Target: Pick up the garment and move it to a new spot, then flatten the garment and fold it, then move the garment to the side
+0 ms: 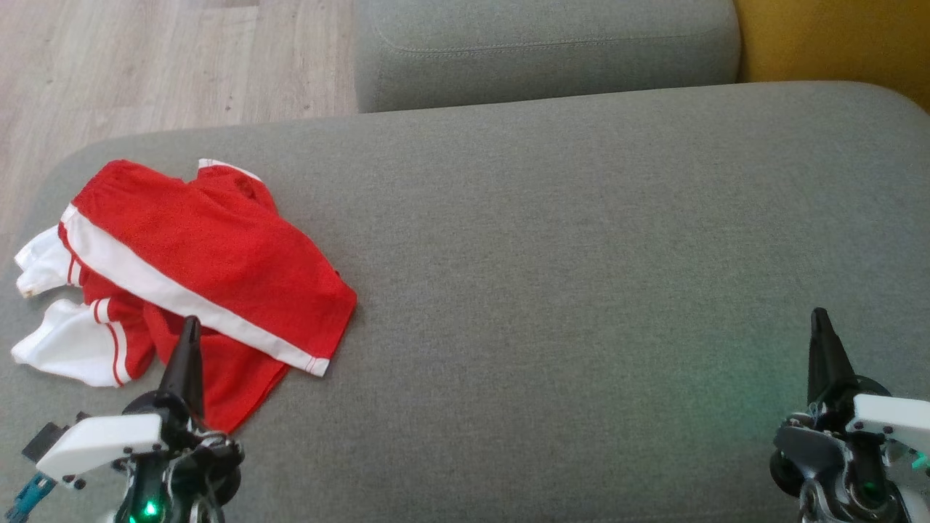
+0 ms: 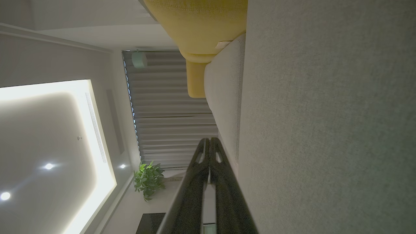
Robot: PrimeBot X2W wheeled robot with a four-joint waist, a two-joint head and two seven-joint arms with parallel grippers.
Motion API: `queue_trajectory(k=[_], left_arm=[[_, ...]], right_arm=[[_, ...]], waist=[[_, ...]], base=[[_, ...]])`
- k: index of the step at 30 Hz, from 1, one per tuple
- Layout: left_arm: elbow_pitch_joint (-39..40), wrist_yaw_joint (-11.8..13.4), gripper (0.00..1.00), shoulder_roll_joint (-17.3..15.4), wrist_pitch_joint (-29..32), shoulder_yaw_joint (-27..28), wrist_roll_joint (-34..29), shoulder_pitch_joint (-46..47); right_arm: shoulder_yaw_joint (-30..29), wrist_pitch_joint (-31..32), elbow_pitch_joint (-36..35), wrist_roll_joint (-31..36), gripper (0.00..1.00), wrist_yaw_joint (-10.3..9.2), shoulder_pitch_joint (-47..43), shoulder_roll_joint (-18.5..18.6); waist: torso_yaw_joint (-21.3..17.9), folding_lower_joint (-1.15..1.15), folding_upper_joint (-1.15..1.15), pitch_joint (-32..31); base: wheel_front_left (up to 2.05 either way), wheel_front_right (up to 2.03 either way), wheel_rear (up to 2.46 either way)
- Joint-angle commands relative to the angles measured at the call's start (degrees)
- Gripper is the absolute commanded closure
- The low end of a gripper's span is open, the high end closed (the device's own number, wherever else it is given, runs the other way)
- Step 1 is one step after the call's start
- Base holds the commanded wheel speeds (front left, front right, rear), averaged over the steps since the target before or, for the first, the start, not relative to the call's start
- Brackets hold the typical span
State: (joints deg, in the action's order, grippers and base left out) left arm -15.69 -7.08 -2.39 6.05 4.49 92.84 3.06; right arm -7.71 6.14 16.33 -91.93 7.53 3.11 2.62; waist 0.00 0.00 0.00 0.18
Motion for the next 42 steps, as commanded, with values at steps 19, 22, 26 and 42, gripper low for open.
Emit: queue_trajectory(k=[19,22,26,42], left_arm=[[-1.46,0.06,0.00,0.29,-1.87,0.04,-0.77,-2.03],[-1.43,0.04,0.00,0.27,-2.37,0.62,-1.49,-2.01],[-1.22,0.03,0.00,0.25,-2.87,1.19,-2.39,-1.82],[4.66,0.77,0.00,0.13,-5.72,3.51,-13.17,-0.50]], right_arm=[[1.01,-1.81,2.15,2.12,0.00,0.00,-1.21,-0.15],[0.95,-2.31,2.04,3.53,0.00,0.00,-1.06,-0.14],[0.69,-2.82,1.76,5.30,0.00,-0.01,-0.83,-0.13],[1.71,-5.69,-3.63,22.92,0.00,-0.01,0.89,-0.07]], waist=[[-0.09,0.00,0.00,-0.24],[-0.08,0.00,0.00,-0.29],[-0.02,0.00,0.00,-0.29],[0.30,0.00,0.00,-0.13]], base=[[0.00,0.00,0.00],[0.00,0.00,0.00],[0.00,0.00,0.00],[0.00,0.00,0.00]])
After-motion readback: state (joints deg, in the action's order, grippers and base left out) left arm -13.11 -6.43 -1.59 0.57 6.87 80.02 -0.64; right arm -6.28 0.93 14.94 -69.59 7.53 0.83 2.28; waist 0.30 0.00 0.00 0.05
